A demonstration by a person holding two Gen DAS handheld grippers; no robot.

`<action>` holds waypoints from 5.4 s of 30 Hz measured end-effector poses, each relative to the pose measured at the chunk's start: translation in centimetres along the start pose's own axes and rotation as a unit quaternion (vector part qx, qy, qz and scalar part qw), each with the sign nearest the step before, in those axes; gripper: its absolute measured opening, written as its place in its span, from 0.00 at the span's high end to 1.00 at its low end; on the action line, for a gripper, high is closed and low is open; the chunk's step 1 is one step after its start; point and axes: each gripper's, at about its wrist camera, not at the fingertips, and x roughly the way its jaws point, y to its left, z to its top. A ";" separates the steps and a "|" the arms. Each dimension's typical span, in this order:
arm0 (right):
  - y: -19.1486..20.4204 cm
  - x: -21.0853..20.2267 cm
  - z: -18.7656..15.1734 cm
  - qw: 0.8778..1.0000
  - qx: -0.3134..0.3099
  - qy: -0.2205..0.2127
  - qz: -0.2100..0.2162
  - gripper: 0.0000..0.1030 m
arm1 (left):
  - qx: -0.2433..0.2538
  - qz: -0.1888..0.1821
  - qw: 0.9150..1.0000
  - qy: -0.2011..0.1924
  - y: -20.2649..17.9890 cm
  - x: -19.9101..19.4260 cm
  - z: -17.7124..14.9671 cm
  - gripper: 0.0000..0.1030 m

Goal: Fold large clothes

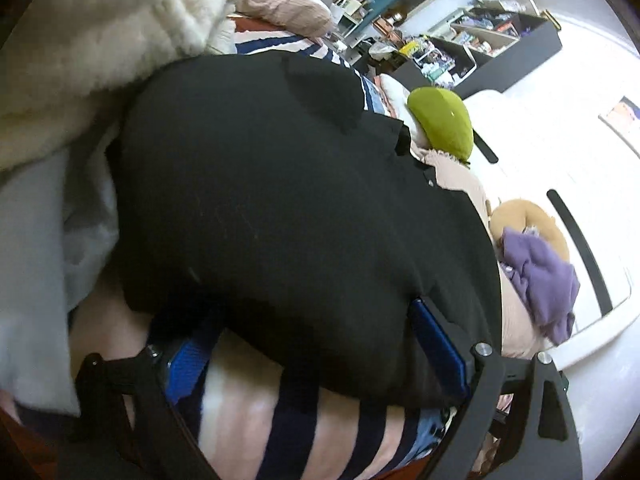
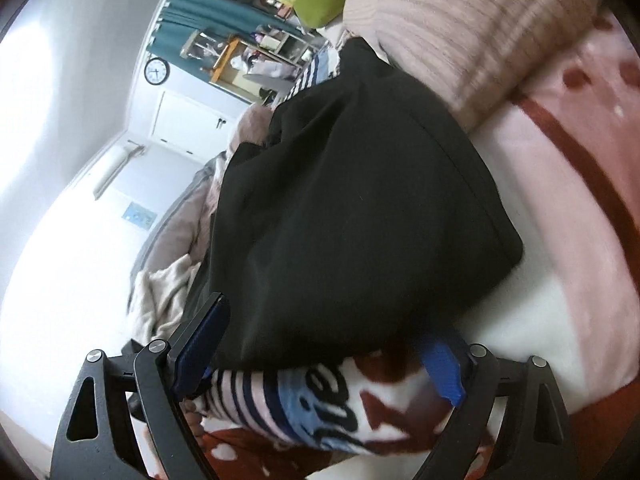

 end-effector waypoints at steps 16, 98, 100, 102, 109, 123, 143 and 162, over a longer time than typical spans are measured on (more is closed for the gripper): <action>3.8 -8.2 3.8 0.982 -0.139 -0.115 -0.050 0.99 | 0.100 -0.065 0.991 0.060 -6.9 0.5 -4.6 0.85; 19.1 21.3 25.0 0.947 -0.315 0.061 0.006 1.00 | 0.286 0.051 0.955 0.060 -18.8 12.1 21.4 0.98; 20.3 18.8 22.8 0.939 -0.337 0.061 0.030 1.00 | 0.295 0.038 0.953 0.059 -18.9 10.0 20.2 0.98; 20.7 16.6 20.3 0.932 -0.353 0.069 0.047 1.00 | 0.302 0.025 0.951 0.069 -18.7 8.0 18.5 0.98; 17.8 13.6 12.6 0.916 -0.372 0.129 0.075 1.00 | 0.317 0.004 0.946 0.065 -16.9 2.8 14.3 0.66; 12.3 14.3 7.4 0.907 -0.368 0.202 0.020 1.00 | 0.297 -0.057 0.953 0.018 -19.8 2.4 16.7 0.46; 16.3 5.4 5.5 0.860 -0.463 0.209 -0.038 0.47 | 0.347 -0.052 0.920 0.175 -14.5 2.9 2.8 0.55; 17.0 11.6 1.3 0.890 -0.395 0.229 0.002 0.90 | 0.339 0.013 0.934 0.109 -13.5 3.6 0.0 0.55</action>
